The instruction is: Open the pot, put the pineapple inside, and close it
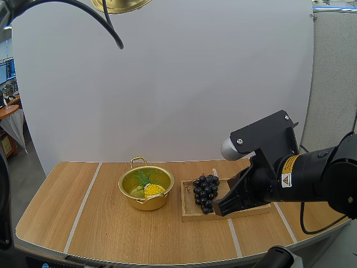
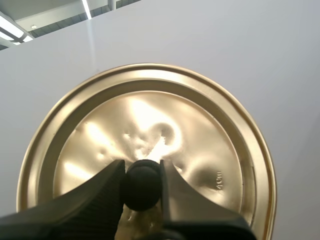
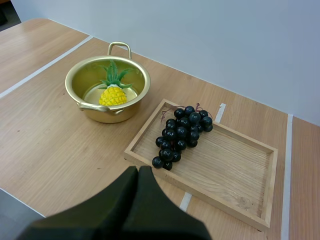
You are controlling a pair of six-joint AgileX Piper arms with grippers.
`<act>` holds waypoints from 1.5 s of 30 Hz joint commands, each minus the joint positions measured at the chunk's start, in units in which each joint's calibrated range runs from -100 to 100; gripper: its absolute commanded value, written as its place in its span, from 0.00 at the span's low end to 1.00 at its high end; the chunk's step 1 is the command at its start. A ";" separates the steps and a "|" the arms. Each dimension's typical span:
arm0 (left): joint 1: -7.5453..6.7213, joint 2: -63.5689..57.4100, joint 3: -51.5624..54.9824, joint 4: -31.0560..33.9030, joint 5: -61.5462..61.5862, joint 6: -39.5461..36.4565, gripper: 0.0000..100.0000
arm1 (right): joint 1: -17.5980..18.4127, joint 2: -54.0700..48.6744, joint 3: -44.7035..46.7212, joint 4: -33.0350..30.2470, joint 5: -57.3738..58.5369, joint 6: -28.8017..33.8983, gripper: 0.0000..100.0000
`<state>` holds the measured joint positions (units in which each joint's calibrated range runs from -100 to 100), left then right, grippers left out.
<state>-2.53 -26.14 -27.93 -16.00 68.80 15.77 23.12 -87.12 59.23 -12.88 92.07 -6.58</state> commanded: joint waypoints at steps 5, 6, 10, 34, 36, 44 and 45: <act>-0.09 0.01 -0.41 0.56 -1.88 -0.36 0.00 | 0.02 -0.50 0.08 -0.81 -0.33 -0.20 0.00; -0.09 0.01 -0.41 0.56 -1.88 -0.36 0.00 | 0.02 -0.50 0.08 -0.81 -0.33 -0.20 0.00; -0.09 0.01 -0.41 0.56 -1.88 -0.36 0.00 | 0.02 -0.50 0.08 -0.81 -0.33 -0.20 0.00; -0.09 1.44 0.05 0.78 31.20 1.68 0.00 | 0.02 -0.50 0.08 -0.81 -0.33 -0.20 0.00; -0.09 1.91 1.88 0.64 31.20 2.15 0.00 | 0.02 -0.50 0.08 -0.81 -0.33 -0.20 0.00; -0.09 3.20 16.40 0.26 31.20 5.70 0.00 | 0.02 -0.50 0.08 -0.81 -0.33 -0.20 0.00; -0.09 3.38 18.37 0.08 31.20 6.11 0.00 | 0.02 -0.50 0.08 -0.81 -0.33 -0.20 0.00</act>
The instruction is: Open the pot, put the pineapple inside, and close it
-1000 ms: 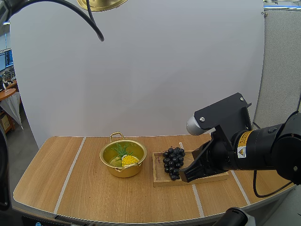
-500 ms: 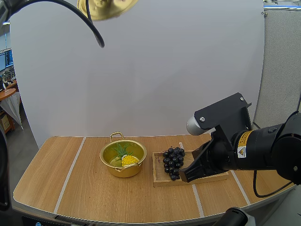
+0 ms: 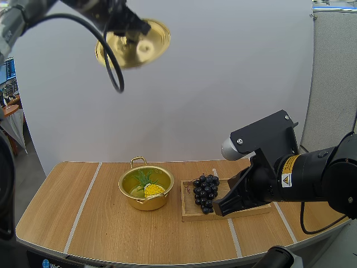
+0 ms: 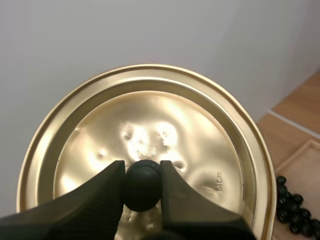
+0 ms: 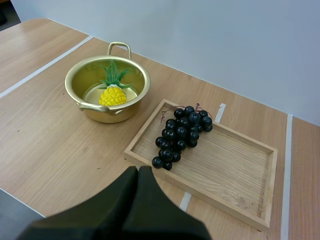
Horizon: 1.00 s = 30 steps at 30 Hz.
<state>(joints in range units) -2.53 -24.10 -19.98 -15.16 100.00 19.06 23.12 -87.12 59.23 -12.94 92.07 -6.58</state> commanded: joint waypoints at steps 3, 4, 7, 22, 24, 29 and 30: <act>-0.09 2.23 16.09 -1.29 0.00 4.02 0.00 | 0.02 -0.50 0.08 -0.75 -0.33 -0.20 0.00; -0.09 2.38 17.54 -1.41 0.00 4.24 0.00 | 0.02 -0.50 0.08 -0.75 -0.33 -0.20 0.00; -0.09 2.74 22.88 -1.41 0.00 4.91 0.00 | 0.02 -0.50 0.08 -0.75 -0.33 -0.20 0.00; -0.09 4.79 41.29 -7.80 -13.07 14.46 0.00 | 0.02 -0.50 0.08 -0.75 -0.33 -0.20 0.00; -0.09 7.19 41.53 -8.70 -14.17 14.81 0.00 | 0.02 -0.50 0.08 -0.75 -0.33 -0.20 0.00; -0.09 12.40 41.53 -8.76 -17.04 14.81 0.00 | 0.02 -0.50 0.08 -0.75 -0.33 -0.20 0.00; -0.09 13.48 41.53 -8.76 -17.22 15.11 0.00 | 0.02 -0.50 0.08 -0.75 -0.33 -0.20 0.00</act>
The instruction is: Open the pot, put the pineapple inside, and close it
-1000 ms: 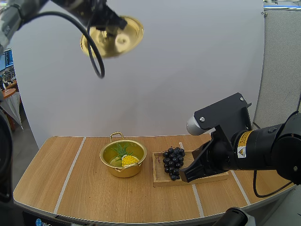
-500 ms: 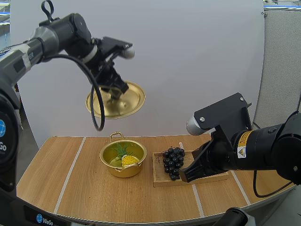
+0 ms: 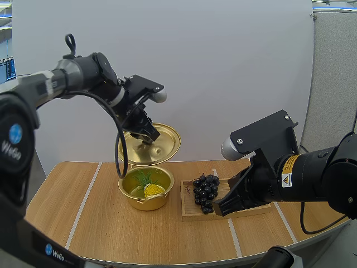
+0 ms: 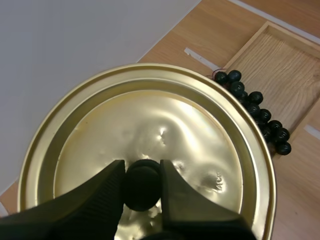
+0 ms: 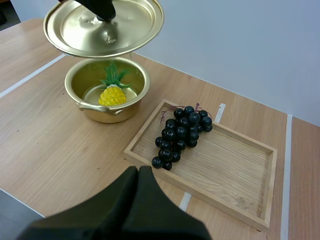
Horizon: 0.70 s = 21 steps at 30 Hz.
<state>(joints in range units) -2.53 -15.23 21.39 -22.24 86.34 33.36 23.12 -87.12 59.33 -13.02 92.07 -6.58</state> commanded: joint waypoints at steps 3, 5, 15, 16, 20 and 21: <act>-0.09 7.51 0.16 -1.68 -3.73 1.26 0.00 | 0.02 -0.50 -0.02 -0.67 -0.33 -0.20 0.00; -0.09 9.55 0.16 -1.68 -3.73 1.67 0.00 | 0.02 -0.50 -0.02 -0.67 -0.33 -0.20 0.00; -0.09 14.71 3.78 -1.31 -9.91 3.64 0.00 | 0.02 -0.50 -0.02 -0.67 -0.33 -0.20 0.00; -0.09 14.71 4.30 -1.00 -11.20 3.64 0.00 | 0.02 -0.50 -0.02 -0.67 -0.33 -0.20 0.00; -0.09 14.71 5.64 0.27 -13.42 3.89 0.00 | 0.02 -0.50 -0.02 -0.67 -0.33 -0.20 0.00; -0.09 14.71 5.91 0.27 -13.56 4.05 0.00 | 0.02 -0.50 -0.02 -0.67 -0.33 -0.20 0.00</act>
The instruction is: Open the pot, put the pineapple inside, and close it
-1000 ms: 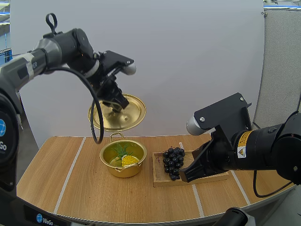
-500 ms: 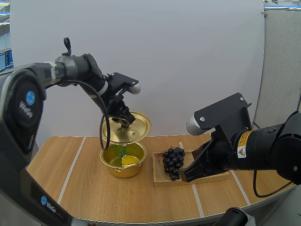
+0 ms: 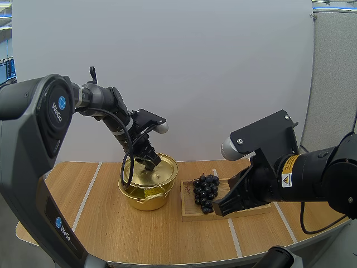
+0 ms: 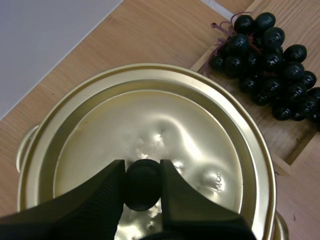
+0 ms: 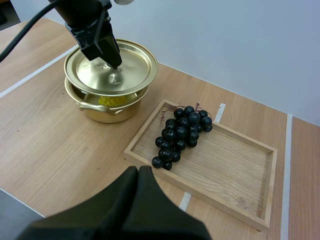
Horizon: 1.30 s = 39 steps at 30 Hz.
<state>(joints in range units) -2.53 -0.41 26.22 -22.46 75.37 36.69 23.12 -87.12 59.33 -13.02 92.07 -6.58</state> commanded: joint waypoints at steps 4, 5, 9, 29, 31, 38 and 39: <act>-0.09 -0.12 1.60 0.50 -3.18 1.07 0.00 | 0.02 -0.50 -0.02 -0.67 -0.33 -0.20 0.00; -0.09 -0.12 1.60 0.50 -3.18 1.07 0.00 | 0.02 -0.50 -0.02 -0.67 -0.33 -0.20 0.00; -0.09 -0.12 1.60 0.92 -3.18 1.06 0.00 | 0.02 -0.50 -0.02 -0.67 -0.33 -0.20 0.00; -0.09 3.73 2.98 1.46 -4.40 1.06 0.00 | 0.02 -0.50 -0.02 -0.67 -0.33 -0.20 0.00; -0.09 4.49 2.98 1.46 -4.40 1.06 0.00 | 0.02 -0.50 -0.02 -0.67 -0.33 -0.20 0.00; -0.09 5.00 2.98 1.36 -3.60 1.06 0.00 | 0.02 -0.50 -0.02 -0.67 -0.33 -0.20 0.00; -0.09 5.00 2.98 1.36 -3.29 1.06 0.00 | 0.02 -0.50 -0.02 -0.67 -0.33 -0.20 0.00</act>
<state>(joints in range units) -2.53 3.65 29.09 -20.65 70.89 37.58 23.12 -87.12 59.33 -13.02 92.07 -6.58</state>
